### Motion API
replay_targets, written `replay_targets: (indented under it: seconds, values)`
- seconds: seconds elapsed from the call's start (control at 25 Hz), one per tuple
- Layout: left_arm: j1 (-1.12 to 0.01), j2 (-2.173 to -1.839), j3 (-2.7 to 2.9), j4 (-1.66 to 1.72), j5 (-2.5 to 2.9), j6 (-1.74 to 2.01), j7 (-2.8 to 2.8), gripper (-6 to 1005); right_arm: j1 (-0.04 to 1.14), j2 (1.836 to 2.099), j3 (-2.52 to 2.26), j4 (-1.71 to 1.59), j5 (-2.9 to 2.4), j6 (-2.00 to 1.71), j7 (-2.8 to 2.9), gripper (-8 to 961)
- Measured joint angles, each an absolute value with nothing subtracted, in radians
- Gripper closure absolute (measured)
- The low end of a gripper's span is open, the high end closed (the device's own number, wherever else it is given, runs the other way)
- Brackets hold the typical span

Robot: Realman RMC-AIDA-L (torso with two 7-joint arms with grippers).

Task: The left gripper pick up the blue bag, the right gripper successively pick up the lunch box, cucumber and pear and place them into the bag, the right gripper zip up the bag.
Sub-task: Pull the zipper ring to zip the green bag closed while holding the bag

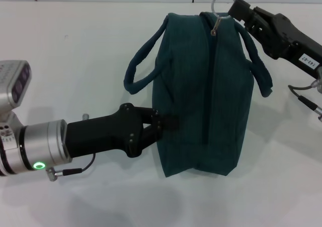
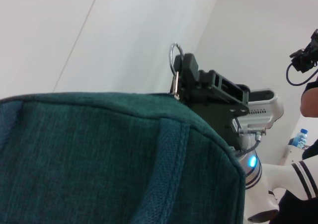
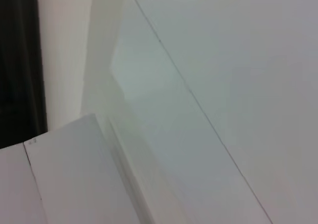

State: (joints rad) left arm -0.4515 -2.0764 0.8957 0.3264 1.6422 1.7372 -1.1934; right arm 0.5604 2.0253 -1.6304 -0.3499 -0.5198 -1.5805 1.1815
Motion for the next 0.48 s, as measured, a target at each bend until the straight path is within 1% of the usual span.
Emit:
replay_targets:
  seconds: [0.16, 0.48]
  values:
    - [-0.442, -2.073, 0.895, 0.342, 1.64, 1.74, -1.193, 934, 0.562, 2.025, -1.63, -0.338, -0.515, -1.575, 1.193, 954]
    - [-0.436, -2.054, 0.902, 0.345, 1.67, 1.808, -1.149, 937, 0.56, 2.027, -1.631, -0.334, -0.499, -1.526, 1.187, 953]
